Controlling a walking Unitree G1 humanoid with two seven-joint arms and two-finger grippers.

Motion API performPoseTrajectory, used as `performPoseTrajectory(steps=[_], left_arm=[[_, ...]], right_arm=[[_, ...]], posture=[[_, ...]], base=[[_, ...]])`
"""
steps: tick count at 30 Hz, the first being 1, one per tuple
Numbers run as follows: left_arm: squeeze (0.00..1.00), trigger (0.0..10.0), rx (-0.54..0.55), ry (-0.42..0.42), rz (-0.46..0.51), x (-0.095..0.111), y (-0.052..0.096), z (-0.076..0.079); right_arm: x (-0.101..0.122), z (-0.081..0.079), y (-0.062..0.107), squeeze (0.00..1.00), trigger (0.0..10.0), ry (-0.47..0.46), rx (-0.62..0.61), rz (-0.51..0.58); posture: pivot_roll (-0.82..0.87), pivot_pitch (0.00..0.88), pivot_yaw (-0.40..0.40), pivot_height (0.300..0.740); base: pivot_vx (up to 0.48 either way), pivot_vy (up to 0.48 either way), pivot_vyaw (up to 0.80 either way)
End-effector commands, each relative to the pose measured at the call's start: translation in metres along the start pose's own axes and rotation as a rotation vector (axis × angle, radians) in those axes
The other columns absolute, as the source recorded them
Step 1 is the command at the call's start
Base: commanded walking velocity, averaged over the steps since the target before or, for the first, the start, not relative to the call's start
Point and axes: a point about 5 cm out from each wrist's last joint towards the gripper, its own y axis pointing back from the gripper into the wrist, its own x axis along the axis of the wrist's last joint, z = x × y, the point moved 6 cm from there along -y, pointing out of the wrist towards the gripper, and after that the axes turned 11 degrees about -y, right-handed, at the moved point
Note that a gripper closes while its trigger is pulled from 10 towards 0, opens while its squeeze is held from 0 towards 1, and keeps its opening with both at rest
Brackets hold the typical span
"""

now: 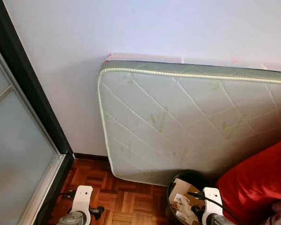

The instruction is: Clean up the room

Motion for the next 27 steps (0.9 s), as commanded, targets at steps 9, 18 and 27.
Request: performPoseTrajectory(steps=[9, 18, 27], left_arm=[[0.0, 10.0, 0.004, 0.007, -0.012, -0.003, 0.0002, -0.0001], [0.0, 10.0, 0.006, 0.018, -0.007, -0.0022, 0.0001, -0.0002], [0.0, 10.0, 0.003, 0.002, -0.015, -0.0039, 0.0003, -0.0004]], right_arm=[[-0.0001, 0.0018, 0.0001, 0.0, 10.0, -0.008, -0.009, -0.005], [0.0004, 0.0017, 0.0001, 0.0, 10.0, -0.009, -0.009, -0.003], [-0.0006, 0.0022, 0.0001, 0.0, 10.0, -0.011, -0.016, -0.002]], posture=[[-0.03, 0.0, -0.049, 0.74], [-0.03, 0.0, -0.049, 0.74], [-0.03, 0.0, -0.042, 0.74]], base=[[0.0, -0.045, -0.78], [0.0, 0.0, -0.78], [0.0, 0.0, -0.78]])
